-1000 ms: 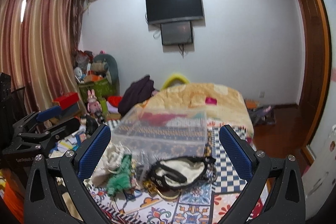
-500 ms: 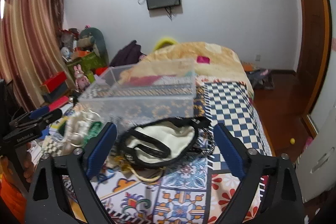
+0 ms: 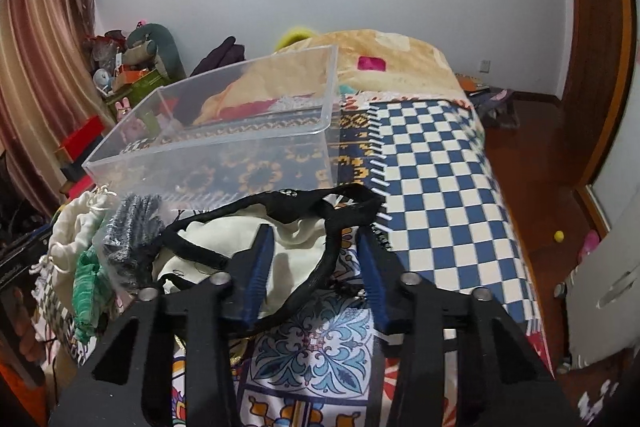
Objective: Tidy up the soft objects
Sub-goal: 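Grasp the yellow-green sponge with the left tool while the right tool grasps the black eye mask, then carry the sponge into the clear box with the left tool while the right tool drops the mask in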
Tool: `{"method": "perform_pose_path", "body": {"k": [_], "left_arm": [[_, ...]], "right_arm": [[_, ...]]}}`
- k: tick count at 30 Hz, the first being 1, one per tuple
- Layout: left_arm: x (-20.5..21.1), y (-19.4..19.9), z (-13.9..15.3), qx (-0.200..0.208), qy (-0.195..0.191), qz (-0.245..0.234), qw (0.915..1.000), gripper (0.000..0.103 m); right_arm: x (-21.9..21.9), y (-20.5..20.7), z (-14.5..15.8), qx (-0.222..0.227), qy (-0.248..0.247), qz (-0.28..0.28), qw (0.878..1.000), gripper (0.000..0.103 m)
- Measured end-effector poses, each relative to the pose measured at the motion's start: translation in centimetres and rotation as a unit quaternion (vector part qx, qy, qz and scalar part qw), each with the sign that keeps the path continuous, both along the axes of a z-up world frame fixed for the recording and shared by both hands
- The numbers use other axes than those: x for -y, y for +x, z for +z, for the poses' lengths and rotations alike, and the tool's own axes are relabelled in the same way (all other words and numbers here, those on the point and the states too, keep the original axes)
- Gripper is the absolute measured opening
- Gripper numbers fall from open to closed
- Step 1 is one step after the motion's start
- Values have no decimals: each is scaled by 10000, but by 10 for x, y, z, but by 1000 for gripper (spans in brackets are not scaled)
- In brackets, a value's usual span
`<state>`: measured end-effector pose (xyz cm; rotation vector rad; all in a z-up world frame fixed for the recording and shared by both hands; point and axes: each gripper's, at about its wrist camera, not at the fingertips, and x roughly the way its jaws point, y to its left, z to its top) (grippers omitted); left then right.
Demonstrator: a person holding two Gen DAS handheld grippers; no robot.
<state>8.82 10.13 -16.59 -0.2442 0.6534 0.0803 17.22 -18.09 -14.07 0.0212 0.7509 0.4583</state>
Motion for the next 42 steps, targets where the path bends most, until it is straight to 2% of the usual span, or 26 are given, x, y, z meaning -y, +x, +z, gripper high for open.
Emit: {"method": "perform_pose_path", "body": {"k": [5, 7, 14, 27, 42], "left_arm": [[2, -1, 2, 48, -15, -33, 10000, 30], [3, -3, 6, 100, 9, -28, 9999, 30], [4, -9, 29, 366, 62, 31, 9993, 29], [24, 6, 83, 1001, 321, -220, 9942, 29], [36, 58, 104, 908, 461, -547, 9933, 29]], "right_arm": [[-3, 0, 0, 28, -28, 21, 10000, 11], [0, -1, 3, 86, 46, 23, 10000, 10], [3, -14, 34, 682, 215, -64, 9974, 8], [5, -24, 84, 1384, 489, -25, 9892, 8], [-27, -6, 122, 2125, 530, 191, 9755, 8]]}}
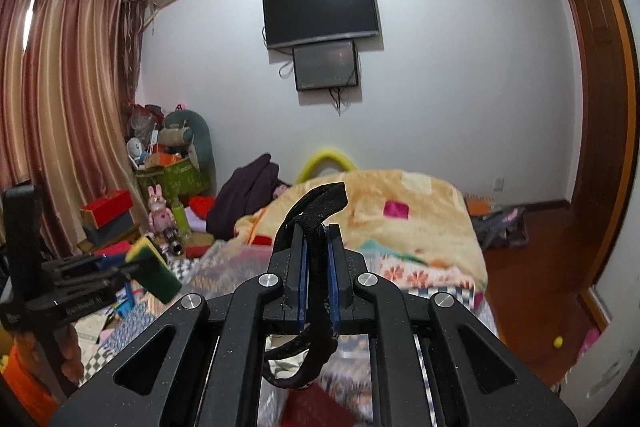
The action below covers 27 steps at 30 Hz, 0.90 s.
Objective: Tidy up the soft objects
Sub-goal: 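Carry the sponge into the clear box with the left tool while the right tool drops the mask in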
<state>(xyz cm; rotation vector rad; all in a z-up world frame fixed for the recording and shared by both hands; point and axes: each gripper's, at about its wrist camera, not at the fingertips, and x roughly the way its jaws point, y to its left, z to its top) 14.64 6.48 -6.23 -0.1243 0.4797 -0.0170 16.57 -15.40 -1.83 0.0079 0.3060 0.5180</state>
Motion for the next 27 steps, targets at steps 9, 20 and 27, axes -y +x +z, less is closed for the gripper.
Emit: {"method": "perform_pose_path", "body": {"k": [9, 20, 27], "left_arm": [[3, 47, -11, -435, 140, -49, 9989, 29], [5, 89, -50, -1204, 435, -66, 9917, 29], [7, 97, -60, -1382, 416, -163, 9894, 30]], "right_arm": [[-24, 23, -9, 47, -124, -20, 9999, 8], [-44, 60, -53, -784, -525, 274, 9952, 8], [-48, 79, -73, -1363, -770, 387, 9869, 8]]}}
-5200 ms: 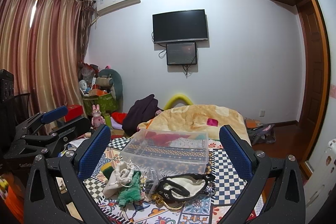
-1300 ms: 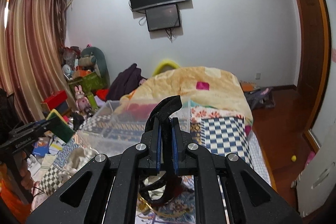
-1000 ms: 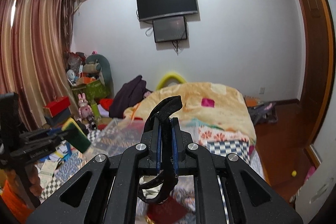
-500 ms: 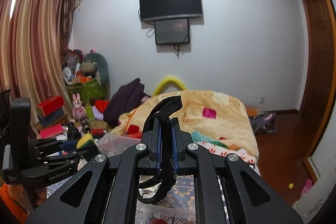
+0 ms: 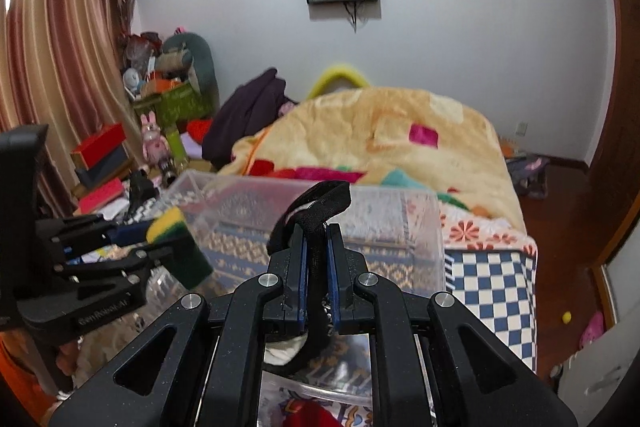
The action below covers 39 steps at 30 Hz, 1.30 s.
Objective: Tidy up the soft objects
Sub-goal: 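Carry the sponge into the clear box with the left tool while the right tool drops the mask in, then grasp the white cloth bag with the left tool while the right tool grasps the bagged silver scrubber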
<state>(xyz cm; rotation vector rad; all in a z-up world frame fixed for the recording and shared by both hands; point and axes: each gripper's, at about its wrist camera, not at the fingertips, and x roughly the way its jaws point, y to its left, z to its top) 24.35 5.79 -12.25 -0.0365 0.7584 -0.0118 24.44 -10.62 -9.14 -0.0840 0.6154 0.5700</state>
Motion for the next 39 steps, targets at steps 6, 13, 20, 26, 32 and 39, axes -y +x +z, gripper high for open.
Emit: {"method": "perform_pose_path", "body": {"k": [6, 13, 20, 26, 32, 39], "left_arm": [[1, -1, 0, -13, -23, 1, 10000, 46], [2, -15, 15, 226, -107, 27, 9997, 57], [-1, -40, 42, 636, -248, 38, 9977, 65], [1, -76, 72, 1130, -228, -21, 9933, 72], [1, -111, 84, 1413, -255, -95, 9896, 82], [1, -132, 58, 1100, -262, -106, 9935, 83]], "right_arm": [[7, 2, -10, -312, -237, -61, 9992, 12], [12, -10, -3, -134, -415, -128, 9990, 54], [21, -30, 25, 250, -315, -56, 9992, 67], [32, -55, 46, 593, -81, -35, 9982, 73], [40, -78, 51, 775, -3, -15, 9970, 74], [44, -96, 29, 542, -21, 33, 9985, 74]]}}
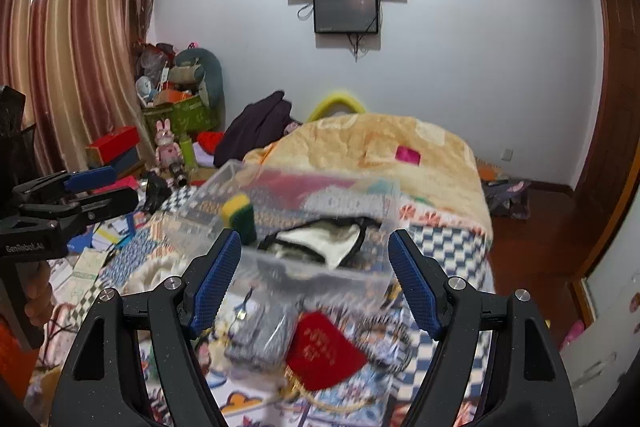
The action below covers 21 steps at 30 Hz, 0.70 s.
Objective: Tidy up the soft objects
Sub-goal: 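Grasp the white cloth bag with the left tool while the right tool grasps the bagged silver scrubber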
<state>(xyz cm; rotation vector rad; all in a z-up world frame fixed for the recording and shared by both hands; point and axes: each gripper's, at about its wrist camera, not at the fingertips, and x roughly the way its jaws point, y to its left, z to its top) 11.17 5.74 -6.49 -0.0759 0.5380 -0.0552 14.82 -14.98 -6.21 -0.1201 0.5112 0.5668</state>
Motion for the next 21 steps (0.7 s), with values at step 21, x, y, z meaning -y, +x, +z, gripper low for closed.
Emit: {"method": "perform_pose_path", "body": {"k": [21], "left_arm": [[-45, -17, -119, -1457, -353, 645, 9866, 83]], "right_arm": [[-25, 0, -83, -1248, -270, 386, 9911, 53]]}}
